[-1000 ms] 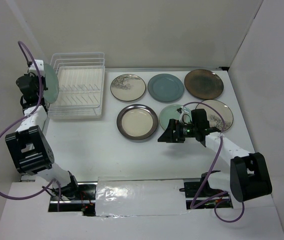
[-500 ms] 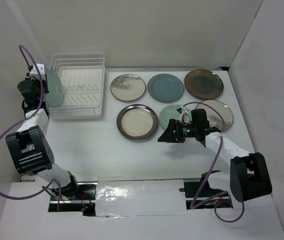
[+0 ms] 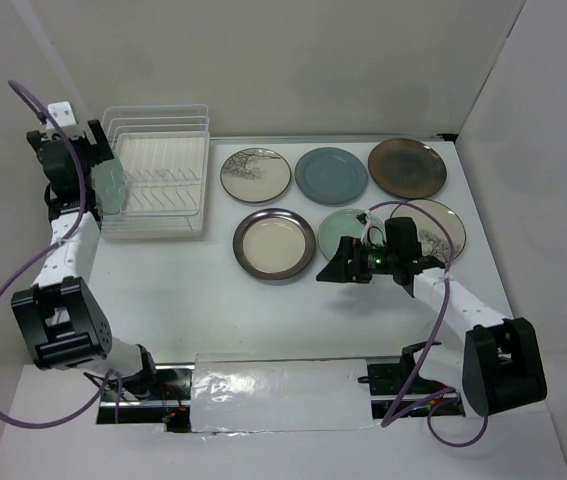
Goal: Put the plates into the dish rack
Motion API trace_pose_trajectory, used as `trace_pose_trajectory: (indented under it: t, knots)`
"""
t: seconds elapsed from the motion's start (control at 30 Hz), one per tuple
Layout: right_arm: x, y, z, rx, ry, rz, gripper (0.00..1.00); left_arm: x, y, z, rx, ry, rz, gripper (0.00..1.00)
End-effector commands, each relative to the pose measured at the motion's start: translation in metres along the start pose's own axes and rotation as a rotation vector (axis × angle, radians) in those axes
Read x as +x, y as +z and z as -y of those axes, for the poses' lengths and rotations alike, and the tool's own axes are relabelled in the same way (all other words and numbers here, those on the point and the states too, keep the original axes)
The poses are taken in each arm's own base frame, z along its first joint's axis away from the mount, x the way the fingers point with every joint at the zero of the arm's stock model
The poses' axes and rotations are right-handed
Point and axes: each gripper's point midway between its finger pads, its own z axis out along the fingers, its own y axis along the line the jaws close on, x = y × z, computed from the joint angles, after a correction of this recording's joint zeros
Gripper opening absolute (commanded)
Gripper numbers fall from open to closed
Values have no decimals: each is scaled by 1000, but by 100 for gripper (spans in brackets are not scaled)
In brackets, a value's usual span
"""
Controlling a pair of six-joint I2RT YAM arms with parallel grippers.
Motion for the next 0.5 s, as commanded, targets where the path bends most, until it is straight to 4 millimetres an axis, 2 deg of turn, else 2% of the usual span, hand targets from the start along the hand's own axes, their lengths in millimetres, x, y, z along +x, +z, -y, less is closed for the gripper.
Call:
trace_pose_trajectory:
  t: [0.0, 0.07, 0.1, 0.13, 0.17, 0.2, 0.23, 0.37, 0.4, 0.47]
  knots:
    - [-11, -8, -4, 17, -32, 50, 95, -80, -25, 19, 3, -200, 116, 100]
    - [-13, -9, -2, 22, -27, 58, 95, -80, -37, 39, 53, -308, 37, 100]
    - [-11, -11, 0, 27, -9, 63, 95, -90, -49, 47, 79, -347, 33, 100]
    - [-12, -12, -3, 23, -4, 71, 95, -90, -58, 66, 128, -416, 2, 100]
    - [-11, -13, 2, 31, 8, 75, 95, -83, -70, 81, 181, -443, -62, 100]
    - [-9, -14, 1, 29, 19, 78, 95, -93, -84, 91, 231, -472, -60, 100]
    - [-12, -16, -4, 22, 18, 94, 95, -83, -99, 118, 326, -517, -121, 100]
    - [-13, -19, -3, 33, 43, 126, 95, -49, -155, 176, 525, -569, -330, 98]
    - [-15, -21, -4, 37, 51, 137, 95, -39, -175, 195, 587, -557, -392, 98]
    - [-16, -22, -5, 43, 58, 149, 95, -25, -201, 208, 639, -528, -440, 98]
